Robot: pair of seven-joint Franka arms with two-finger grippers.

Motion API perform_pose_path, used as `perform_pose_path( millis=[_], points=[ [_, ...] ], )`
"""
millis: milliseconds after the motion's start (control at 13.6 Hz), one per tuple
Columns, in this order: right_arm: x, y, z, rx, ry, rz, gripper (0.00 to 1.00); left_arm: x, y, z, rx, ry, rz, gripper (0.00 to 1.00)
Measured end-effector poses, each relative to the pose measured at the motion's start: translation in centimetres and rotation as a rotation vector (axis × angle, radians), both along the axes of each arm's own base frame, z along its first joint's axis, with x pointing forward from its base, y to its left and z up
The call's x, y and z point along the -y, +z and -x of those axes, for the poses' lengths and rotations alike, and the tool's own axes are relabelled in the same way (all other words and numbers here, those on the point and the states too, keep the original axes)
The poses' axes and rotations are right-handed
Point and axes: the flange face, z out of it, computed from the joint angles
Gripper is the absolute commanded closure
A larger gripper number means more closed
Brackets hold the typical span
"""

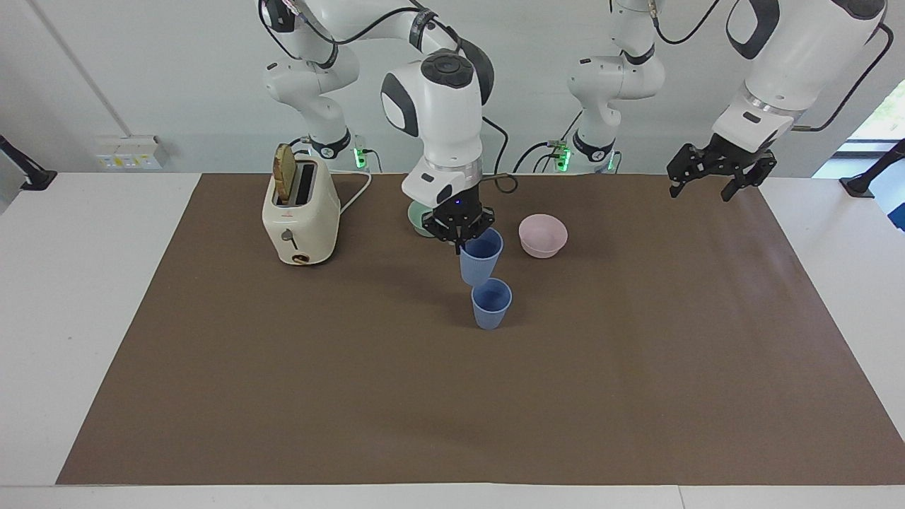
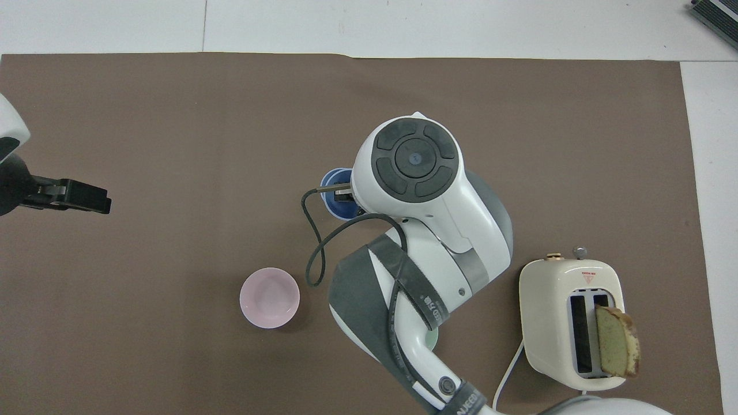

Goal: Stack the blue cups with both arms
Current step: 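Lower the held blue cup into the other blue cup with the right gripper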

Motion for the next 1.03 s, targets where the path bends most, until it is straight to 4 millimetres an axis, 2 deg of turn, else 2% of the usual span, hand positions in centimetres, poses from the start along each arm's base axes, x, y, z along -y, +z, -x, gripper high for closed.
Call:
perform_pose_path(
  millis=[147, 367, 514, 808, 1028],
  points=[
    [0.0, -0.7, -1.1, 0.012, -0.009, -0.008, 1.0, -0.1, 0.1, 0.0, 0.001, 0.001, 0.0, 0.0],
    [0.2, -0.6, -2.2, 0.023, -0.02, -0.016, 1.0, -0.1, 0.5, 0.3, 0.007, 0.002, 0.0, 0.0],
    [0.2, -0.9, -2.4, 0.025, -0.021, -0.018, 1.0, -0.3, 0.6, 0.7, -0.009, 0.003, -0.001, 0.0],
    [-0.3, -3.1, -2.7, 0.005, -0.017, -0.009, 1.0, -0.8, 0.7, 1.1, -0.031, 0.012, -0.002, 0.0],
    [-0.2, -3.3, -2.8, 0.003, -0.019, -0.008, 1.0, -0.9, 0.8, 1.1, -0.03, 0.014, -0.002, 0.0]
  ],
)
